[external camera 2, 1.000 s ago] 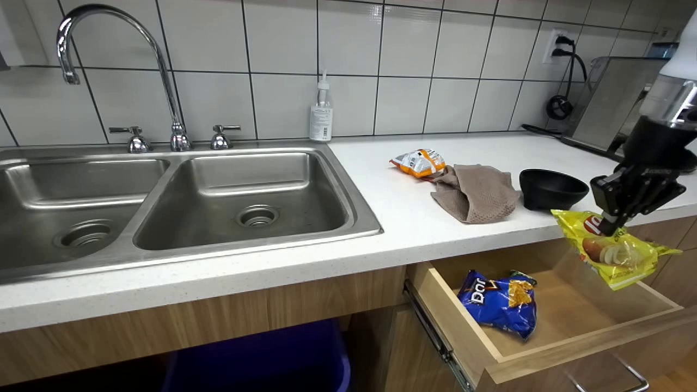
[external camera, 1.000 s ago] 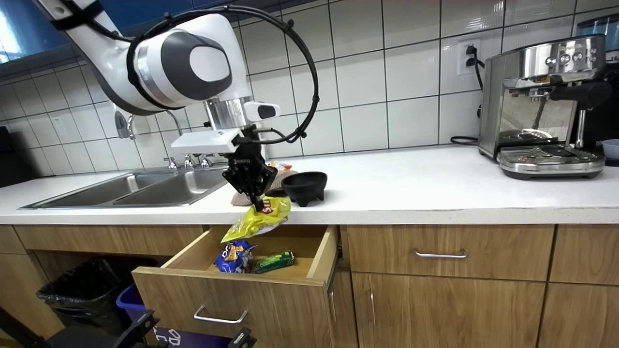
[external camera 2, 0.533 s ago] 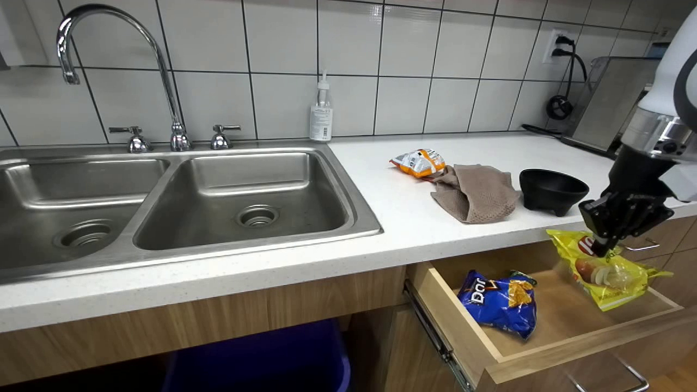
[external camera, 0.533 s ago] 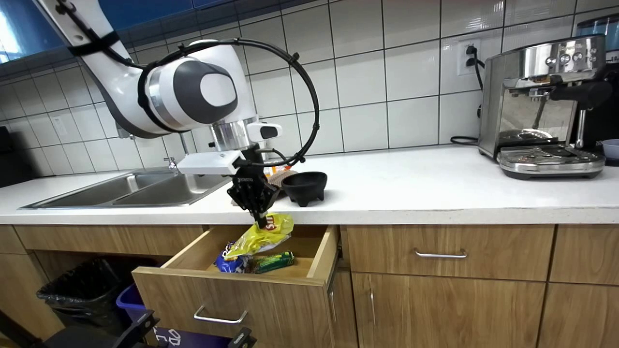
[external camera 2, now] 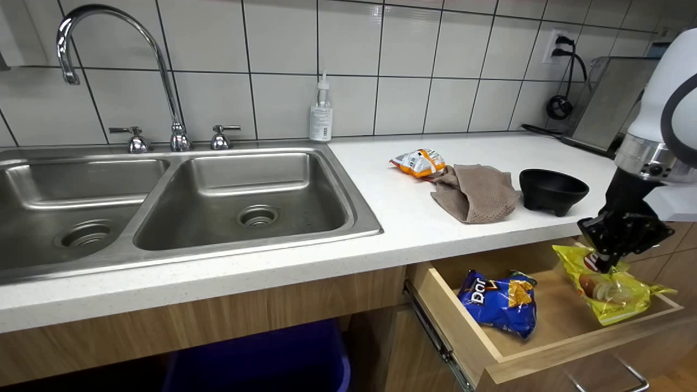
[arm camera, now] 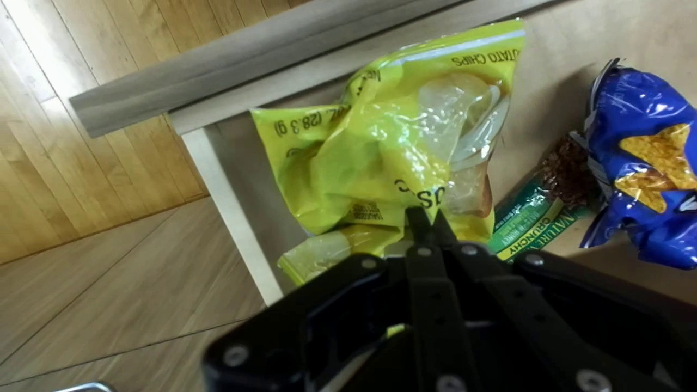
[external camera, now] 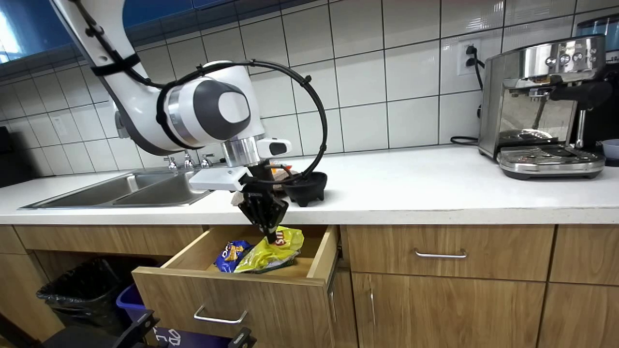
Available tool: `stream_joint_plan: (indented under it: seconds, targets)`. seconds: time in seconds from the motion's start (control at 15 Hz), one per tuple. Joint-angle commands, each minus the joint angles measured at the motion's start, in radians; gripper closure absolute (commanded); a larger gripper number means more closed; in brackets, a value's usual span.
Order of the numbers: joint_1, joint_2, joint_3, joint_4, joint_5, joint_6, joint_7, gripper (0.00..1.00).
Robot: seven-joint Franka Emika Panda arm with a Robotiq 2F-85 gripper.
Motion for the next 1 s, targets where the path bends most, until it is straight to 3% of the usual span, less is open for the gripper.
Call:
stream_joint_plan:
  seconds: [0.0,0.67,0.73,0.8,0.93]
  targets:
    - [0.007,0.057,-0.028,0.046,-0.041,0.011,0.072,1.0]
    - [0.04,0.127,-0.069,0.107,-0.021,0.01,0.106,1.0]
    - [0.042,0.129,-0.069,0.111,-0.017,0.003,0.11,0.74]
    - [0.044,0.131,-0.071,0.113,-0.018,0.005,0.113,0.72]
    - [0.051,0.133,-0.074,0.117,-0.017,0.002,0.117,0.58]
